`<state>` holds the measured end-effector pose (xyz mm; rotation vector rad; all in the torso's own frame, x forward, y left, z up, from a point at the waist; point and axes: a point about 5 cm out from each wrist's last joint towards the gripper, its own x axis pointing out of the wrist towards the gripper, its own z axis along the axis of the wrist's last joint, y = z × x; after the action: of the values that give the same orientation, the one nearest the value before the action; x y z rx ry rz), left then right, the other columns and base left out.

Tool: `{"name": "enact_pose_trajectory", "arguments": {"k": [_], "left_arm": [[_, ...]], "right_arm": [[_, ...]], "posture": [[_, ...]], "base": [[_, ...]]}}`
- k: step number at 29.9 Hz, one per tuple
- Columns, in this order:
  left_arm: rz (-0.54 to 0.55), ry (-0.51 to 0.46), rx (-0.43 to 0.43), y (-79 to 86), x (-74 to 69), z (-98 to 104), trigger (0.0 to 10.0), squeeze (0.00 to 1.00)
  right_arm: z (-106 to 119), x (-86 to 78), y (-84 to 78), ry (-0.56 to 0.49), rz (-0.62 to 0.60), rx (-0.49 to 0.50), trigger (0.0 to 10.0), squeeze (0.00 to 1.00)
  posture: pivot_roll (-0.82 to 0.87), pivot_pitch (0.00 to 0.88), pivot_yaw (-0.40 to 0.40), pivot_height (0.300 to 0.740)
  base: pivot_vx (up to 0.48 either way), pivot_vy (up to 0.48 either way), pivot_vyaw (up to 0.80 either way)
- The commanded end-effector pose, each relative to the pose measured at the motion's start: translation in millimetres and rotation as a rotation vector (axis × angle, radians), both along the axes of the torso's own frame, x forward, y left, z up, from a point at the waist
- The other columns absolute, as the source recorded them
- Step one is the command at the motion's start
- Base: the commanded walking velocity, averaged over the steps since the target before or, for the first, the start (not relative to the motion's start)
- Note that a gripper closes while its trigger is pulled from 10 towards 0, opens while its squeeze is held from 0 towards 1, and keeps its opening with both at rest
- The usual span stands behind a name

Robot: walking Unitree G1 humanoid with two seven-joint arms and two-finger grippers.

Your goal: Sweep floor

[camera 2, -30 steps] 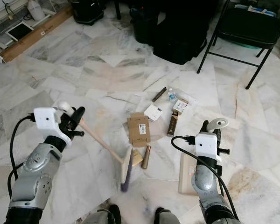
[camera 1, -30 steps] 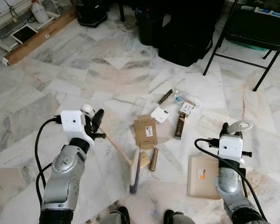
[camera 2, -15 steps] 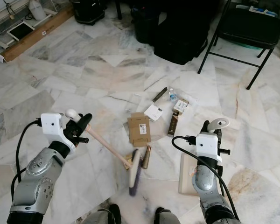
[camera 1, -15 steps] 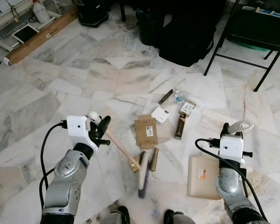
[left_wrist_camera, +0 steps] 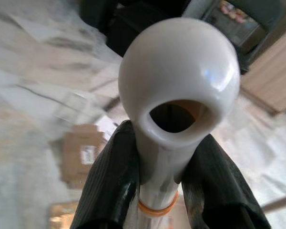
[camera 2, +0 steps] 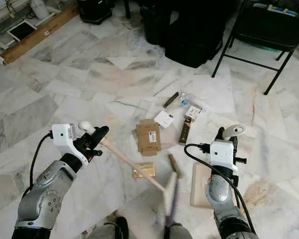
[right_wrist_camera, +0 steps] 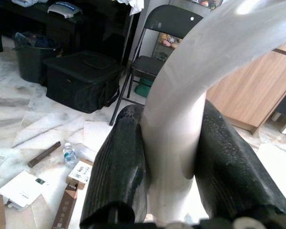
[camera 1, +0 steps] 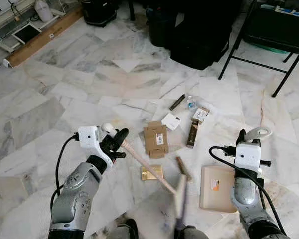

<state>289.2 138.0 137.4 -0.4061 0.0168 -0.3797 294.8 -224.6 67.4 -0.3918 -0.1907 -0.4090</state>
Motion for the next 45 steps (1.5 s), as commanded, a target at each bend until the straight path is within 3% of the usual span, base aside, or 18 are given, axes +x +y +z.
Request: {"name": "enact_pose_trajectory", "arguments": {"k": [1, 5, 11, 24, 45], "left_arm": [[-0.018, -0.044, 0.0, 2.6, -3.0, 10, 10.0, 0.0], [0.012, -0.062, 0.051, 6.8, -0.7, 12, 10.0, 0.0], [0.144, -0.112, 0.132, 21.9, 10.6, 22, 10.0, 0.0], [0.153, -0.104, 0.15, 17.5, 17.2, 13, 10.0, 0.0], [0.158, -0.119, 0.16, 13.5, 20.2, 3, 10.0, 0.0]], "right_arm": [[-40, -21.3, 2.8, 0.21, -0.013, 0.024, 10.0, 0.0], [-40, -21.0, 3.1, 0.212, -0.013, 0.024, 10.0, 0.0], [-40, -21.1, 0.8, 0.214, -0.037, 0.017, 10.0, 0.0], [-33, -14.6, -1.6, 0.195, -0.056, 0.025, 10.0, 0.0], [-25, -12.9, -13.3, 0.154, -0.089, 0.017, 10.0, 0.0]], "posture": [[0.13, 0.288, 0.107, 0.74], [0.13, 0.281, 0.106, 0.74], [0.12, 0.26, 0.105, 0.74], [0.11, 0.198, 0.088, 0.74], [0.09, 0.184, 0.084, 0.74]], "base": [[0.0, 0.0, 0.0], [0.0, 0.0, 0.0], [0.0, 0.0, 0.0], [0.0, 0.0, 0.0], [0.052, 0.0, 0.0]]}}
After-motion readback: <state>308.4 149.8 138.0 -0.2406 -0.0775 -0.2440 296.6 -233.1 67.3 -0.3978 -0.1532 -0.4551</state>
